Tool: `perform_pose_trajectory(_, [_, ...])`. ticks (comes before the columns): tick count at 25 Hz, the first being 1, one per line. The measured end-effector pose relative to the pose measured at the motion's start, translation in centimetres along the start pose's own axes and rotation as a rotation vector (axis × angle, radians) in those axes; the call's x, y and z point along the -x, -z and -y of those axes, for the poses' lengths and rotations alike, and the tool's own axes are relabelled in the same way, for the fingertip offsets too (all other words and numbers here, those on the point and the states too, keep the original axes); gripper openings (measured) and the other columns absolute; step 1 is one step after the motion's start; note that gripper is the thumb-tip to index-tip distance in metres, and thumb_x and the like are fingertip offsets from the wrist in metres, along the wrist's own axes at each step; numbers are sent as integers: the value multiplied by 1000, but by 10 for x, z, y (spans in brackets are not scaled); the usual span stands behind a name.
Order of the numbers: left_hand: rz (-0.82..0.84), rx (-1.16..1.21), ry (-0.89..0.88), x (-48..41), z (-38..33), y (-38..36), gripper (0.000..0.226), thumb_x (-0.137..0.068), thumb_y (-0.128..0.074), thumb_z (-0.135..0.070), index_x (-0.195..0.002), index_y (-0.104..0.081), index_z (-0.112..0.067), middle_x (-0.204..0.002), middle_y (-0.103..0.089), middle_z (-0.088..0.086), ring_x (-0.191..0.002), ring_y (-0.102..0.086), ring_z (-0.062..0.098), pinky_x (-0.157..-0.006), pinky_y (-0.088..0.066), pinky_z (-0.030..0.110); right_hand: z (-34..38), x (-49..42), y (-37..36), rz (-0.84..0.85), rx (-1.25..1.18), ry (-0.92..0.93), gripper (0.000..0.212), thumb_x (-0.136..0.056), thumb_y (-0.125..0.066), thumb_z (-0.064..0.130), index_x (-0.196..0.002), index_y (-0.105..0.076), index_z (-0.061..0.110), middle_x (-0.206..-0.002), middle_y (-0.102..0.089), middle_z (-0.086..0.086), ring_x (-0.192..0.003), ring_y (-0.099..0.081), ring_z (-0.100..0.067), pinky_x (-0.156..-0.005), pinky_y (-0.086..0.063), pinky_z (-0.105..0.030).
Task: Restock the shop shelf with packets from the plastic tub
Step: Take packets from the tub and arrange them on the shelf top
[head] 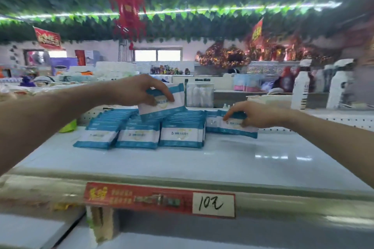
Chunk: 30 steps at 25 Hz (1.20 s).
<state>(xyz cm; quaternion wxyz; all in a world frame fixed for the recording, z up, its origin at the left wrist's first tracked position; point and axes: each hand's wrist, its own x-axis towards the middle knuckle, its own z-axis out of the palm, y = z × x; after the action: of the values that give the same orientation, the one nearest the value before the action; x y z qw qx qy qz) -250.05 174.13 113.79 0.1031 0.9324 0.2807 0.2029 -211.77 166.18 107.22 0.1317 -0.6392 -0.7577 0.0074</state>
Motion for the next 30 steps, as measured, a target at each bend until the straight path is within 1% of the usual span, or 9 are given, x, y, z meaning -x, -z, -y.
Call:
perform_pose_trajectory(5, [-10,11,18,-16,1,-5,48,-96,-65,0,-108,-76,-46,-127,-63,-19,-102,-67,13,-85,-62,34,-19,-47,-30,-28,69,96,61,-83,-67,-6,-117,-67,45,-127,-58,12,-115,-52,-19,-106,-45,-41])
perform_pose_trajectory(10, [-18,-37,46,-23,9,-9,49,-96,-66,-2,-110,-74,-49,-126,-64,-17,-103,-67,12,-84,-62,31,-34,-84,-43,-86,215,188,56,-88,-66,2,-122,-64,47,-123,-59,8,-105,-47,-22,-95,-45,-46])
perform_pose_trajectory(14, [18,-54,59,-36,8,-17,49,-98,-65,-7,-111,-72,-53,-130,-60,-17,-105,-67,15,-85,-62,35,-45,-89,-53,-193,371,245,47,-98,-61,18,-131,-57,51,-139,-44,4,-128,-40,-26,-98,-34,-41])
perform_pose_trajectory(17, [19,22,15,-56,-6,-22,47,-98,-66,-5,-110,-74,-50,-128,-61,-17,-103,-68,14,-81,-62,30,-59,-82,-45,-138,412,228,59,-99,-59,26,-146,-39,57,-158,-29,5,-144,-24,-25,-111,-28,-50])
perform_pose_trajectory(19, [12,43,-28,-77,-16,-27,45,-97,-67,-5,-113,-74,-46,-126,-61,-17,-100,-68,10,-78,-61,25,-67,-70,-35,-148,355,196,66,-99,-61,27,-150,-33,57,-158,-30,7,-144,-25,-22,-113,-29,-53])
perform_pose_trajectory(22, [30,64,-94,-116,-33,-49,45,-95,-68,-4,-116,-74,-43,-125,-59,-18,-102,-66,6,-80,-61,25,-81,-47,-15,-281,174,84,69,-96,-69,22,-150,-38,51,-153,-42,8,-140,-35,-19,-114,-34,-54])
perform_pose_trajectory(24, [64,93,-122,-142,-41,-73,46,-95,-68,-3,-117,-74,-43,-128,-58,-20,-111,-63,12,-86,-61,28,-94,-30,-3,-374,160,-3,68,-94,-71,18,-148,-42,47,-149,-46,6,-138,-39,-20,-114,-35,-53])
perform_pose_trajectory(28, [199,58,-167,-177,-41,-123,43,-91,-70,1,-120,-75,-31,-125,-61,-20,-117,-57,3,-101,-48,27,-117,3,10,-465,148,-76,68,-89,-73,14,-144,-47,44,-145,-51,4,-137,-42,-23,-112,-37,-55])
perform_pose_trajectory(30, [252,42,-150,-185,-33,-138,42,-90,-72,2,-118,-76,-29,-122,-62,-21,-113,-56,-1,-100,-43,25,-119,14,13,-469,148,-71,66,-89,-74,15,-142,-49,45,-145,-52,6,-137,-41,-21,-111,-37,-54])
